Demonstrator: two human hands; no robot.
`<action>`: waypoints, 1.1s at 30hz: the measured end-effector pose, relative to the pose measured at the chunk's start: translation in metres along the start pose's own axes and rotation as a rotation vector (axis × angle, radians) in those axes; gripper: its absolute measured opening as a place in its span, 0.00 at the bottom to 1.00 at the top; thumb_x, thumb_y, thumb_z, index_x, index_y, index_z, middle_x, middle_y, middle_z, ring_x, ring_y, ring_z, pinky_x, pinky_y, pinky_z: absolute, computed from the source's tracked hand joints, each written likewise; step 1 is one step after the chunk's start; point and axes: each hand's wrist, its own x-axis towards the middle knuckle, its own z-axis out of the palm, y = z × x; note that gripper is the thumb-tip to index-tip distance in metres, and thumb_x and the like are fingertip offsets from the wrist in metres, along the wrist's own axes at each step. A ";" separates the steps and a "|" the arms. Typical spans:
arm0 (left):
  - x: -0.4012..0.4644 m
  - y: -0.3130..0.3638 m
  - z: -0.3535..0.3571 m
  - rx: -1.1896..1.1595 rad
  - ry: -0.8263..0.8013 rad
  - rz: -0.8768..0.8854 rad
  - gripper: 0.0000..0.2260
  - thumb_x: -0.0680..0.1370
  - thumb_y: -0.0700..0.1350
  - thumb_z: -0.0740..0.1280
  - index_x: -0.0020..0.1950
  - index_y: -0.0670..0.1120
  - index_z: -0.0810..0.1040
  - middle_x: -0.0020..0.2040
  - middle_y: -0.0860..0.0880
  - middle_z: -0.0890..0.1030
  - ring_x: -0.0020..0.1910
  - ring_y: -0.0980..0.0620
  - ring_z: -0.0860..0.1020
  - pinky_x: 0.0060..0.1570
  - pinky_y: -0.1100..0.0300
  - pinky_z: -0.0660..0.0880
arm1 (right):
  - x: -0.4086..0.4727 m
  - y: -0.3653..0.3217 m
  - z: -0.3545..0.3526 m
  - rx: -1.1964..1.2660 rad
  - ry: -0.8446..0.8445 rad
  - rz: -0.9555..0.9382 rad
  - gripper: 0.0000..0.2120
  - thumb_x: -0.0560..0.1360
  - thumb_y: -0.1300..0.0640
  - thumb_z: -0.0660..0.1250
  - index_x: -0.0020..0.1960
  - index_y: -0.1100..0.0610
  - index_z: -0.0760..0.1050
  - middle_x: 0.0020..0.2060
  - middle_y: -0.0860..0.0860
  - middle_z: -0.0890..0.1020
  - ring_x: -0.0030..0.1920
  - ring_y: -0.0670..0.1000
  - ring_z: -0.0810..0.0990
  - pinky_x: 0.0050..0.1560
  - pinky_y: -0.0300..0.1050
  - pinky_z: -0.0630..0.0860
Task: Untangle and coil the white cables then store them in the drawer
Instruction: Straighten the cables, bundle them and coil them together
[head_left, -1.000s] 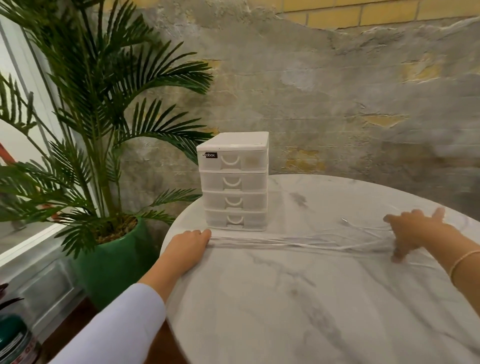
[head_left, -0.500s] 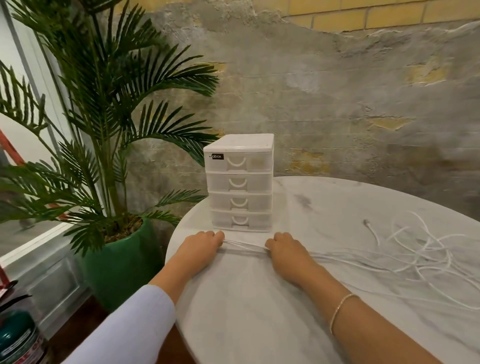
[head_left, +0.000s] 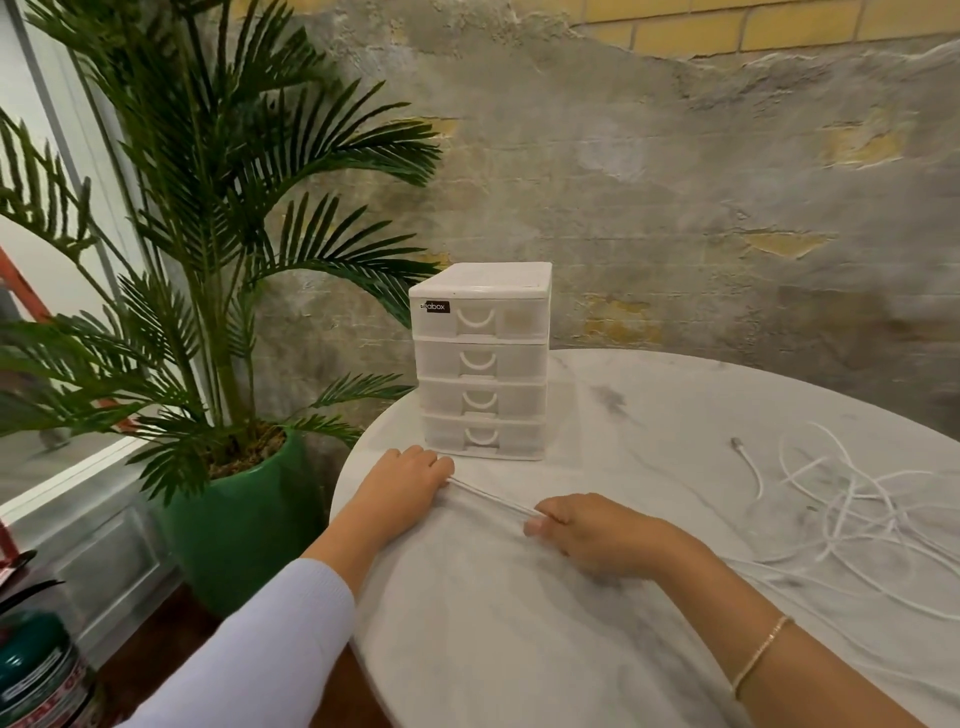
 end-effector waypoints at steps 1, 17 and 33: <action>-0.001 0.000 -0.001 0.005 0.006 -0.004 0.14 0.80 0.39 0.54 0.64 0.47 0.69 0.60 0.47 0.74 0.58 0.46 0.70 0.54 0.55 0.66 | -0.003 -0.002 0.000 0.051 -0.012 -0.005 0.16 0.82 0.45 0.50 0.50 0.51 0.74 0.36 0.42 0.69 0.42 0.46 0.69 0.47 0.39 0.66; -0.005 -0.004 -0.006 -0.106 -0.113 0.029 0.16 0.82 0.41 0.51 0.69 0.49 0.65 0.66 0.48 0.68 0.64 0.48 0.64 0.62 0.57 0.62 | 0.001 0.039 -0.008 -0.190 0.140 0.137 0.20 0.81 0.43 0.49 0.36 0.51 0.65 0.55 0.54 0.78 0.57 0.54 0.73 0.55 0.45 0.67; 0.014 0.099 -0.046 -0.636 -0.044 0.193 0.14 0.82 0.44 0.54 0.63 0.42 0.74 0.64 0.45 0.74 0.65 0.49 0.68 0.64 0.63 0.59 | 0.006 0.039 -0.007 -0.337 0.116 0.111 0.21 0.82 0.46 0.47 0.60 0.57 0.74 0.59 0.55 0.77 0.59 0.55 0.74 0.56 0.46 0.68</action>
